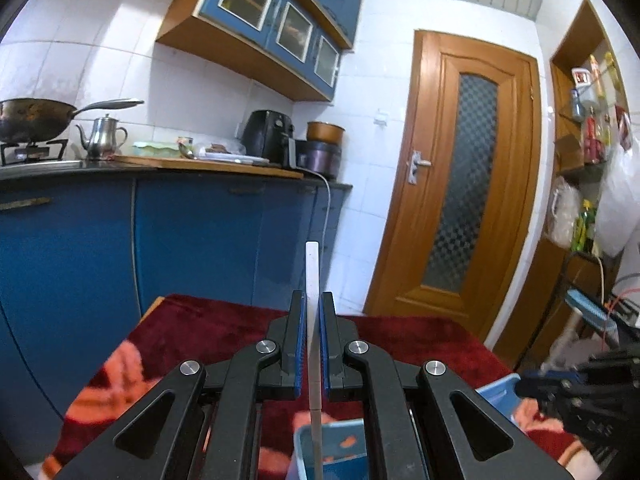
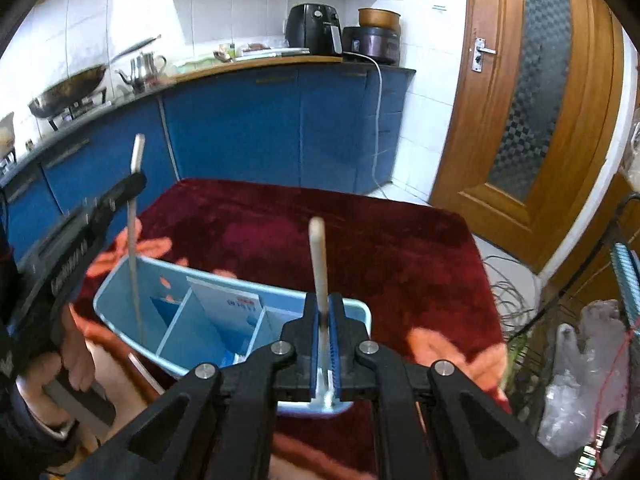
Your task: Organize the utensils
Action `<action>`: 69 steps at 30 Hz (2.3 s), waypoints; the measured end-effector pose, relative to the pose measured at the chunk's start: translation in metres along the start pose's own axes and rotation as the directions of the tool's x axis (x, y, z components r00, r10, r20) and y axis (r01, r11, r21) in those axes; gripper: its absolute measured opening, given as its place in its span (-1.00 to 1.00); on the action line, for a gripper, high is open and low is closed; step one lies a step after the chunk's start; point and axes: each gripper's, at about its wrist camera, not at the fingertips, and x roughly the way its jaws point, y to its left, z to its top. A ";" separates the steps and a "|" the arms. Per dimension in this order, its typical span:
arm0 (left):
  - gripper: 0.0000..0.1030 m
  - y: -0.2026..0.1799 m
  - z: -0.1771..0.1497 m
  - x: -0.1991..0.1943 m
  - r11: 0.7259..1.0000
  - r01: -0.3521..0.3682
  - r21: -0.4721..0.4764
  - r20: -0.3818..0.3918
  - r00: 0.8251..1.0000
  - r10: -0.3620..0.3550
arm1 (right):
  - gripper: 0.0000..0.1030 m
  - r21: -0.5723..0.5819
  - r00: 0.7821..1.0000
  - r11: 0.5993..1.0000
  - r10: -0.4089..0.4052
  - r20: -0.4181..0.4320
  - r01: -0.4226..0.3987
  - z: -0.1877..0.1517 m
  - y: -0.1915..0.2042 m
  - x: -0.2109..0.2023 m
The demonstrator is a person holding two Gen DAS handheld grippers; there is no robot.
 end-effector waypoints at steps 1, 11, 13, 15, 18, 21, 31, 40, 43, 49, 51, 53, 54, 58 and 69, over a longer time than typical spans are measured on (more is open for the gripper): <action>-0.88 -0.001 -0.001 0.000 1.000 0.008 0.008 -0.012 1.000 -0.008 | -0.54 0.013 1.000 1.000 0.009 0.017 -0.009 0.001 -0.002 0.000; -0.44 0.002 -0.006 -0.009 1.000 -0.005 -0.006 -0.123 0.992 0.004 | -0.37 0.046 0.979 0.991 0.115 0.169 -0.124 -0.008 -0.021 -0.025; -0.42 0.000 -0.004 -0.015 1.000 -0.013 -0.007 -0.133 0.991 0.012 | -0.36 0.058 0.973 0.987 0.138 0.183 -0.150 -0.011 -0.026 -0.030; -0.40 -0.004 -0.003 -0.022 1.000 -0.016 0.005 -0.144 0.990 0.016 | -0.36 0.067 0.969 0.983 0.156 0.192 -0.172 -0.015 -0.031 -0.035; -0.35 -0.011 -0.001 -0.033 1.000 -0.012 0.025 -0.158 0.987 0.016 | -0.36 0.079 0.965 0.976 0.184 0.188 -0.201 -0.021 -0.036 -0.041; -0.28 -0.017 -0.003 -0.046 0.999 -0.003 0.037 -0.166 0.986 0.009 | -0.35 0.088 0.961 0.970 0.209 0.182 -0.228 -0.030 -0.040 -0.048; -0.27 -0.026 -0.023 -0.070 0.996 0.023 0.085 -0.270 0.963 0.001 | -0.31 0.140 0.970 0.964 0.208 0.124 -0.224 -0.067 -0.042 -0.062; -0.27 -0.028 -0.050 -0.081 0.985 0.066 0.161 -0.373 0.928 -0.002 | -0.29 0.182 0.978 0.961 0.201 0.059 -0.209 -0.102 -0.038 -0.065; -0.27 -0.031 -0.062 -0.078 0.978 0.083 0.191 -0.416 0.909 0.004 | -0.28 0.182 0.980 0.963 0.194 0.050 -0.200 -0.110 -0.035 -0.068; -0.27 -0.044 -0.091 -0.067 0.933 0.142 0.330 -0.498 0.866 0.044 | -0.25 0.191 0.979 0.960 0.198 0.042 -0.202 -0.124 -0.032 -0.073; -0.27 -0.048 -0.098 -0.063 0.920 0.167 0.355 -0.518 0.854 0.045 | -0.24 0.190 0.979 0.961 0.199 0.040 -0.203 -0.127 -0.030 -0.074; -0.27 -0.051 -0.102 -0.060 0.912 0.184 0.366 -0.534 0.844 0.044 | -0.23 0.191 0.978 0.959 0.204 0.037 -0.208 -0.130 -0.031 -0.074; -0.27 -0.053 -0.103 -0.057 0.908 0.196 0.370 -0.545 0.837 0.042 | -0.23 0.192 0.978 0.959 0.207 0.035 -0.210 -0.132 -0.031 -0.074; -0.27 -0.061 -0.108 -0.046 0.881 0.241 0.407 -0.580 0.813 0.046 | -0.21 0.199 0.977 0.957 0.211 0.027 -0.212 -0.137 -0.034 -0.072; -0.27 -0.072 -0.104 -0.014 0.775 0.447 0.448 -0.725 0.688 0.022 | -0.20 0.226 0.980 0.954 0.201 0.008 -0.198 -0.143 -0.043 -0.067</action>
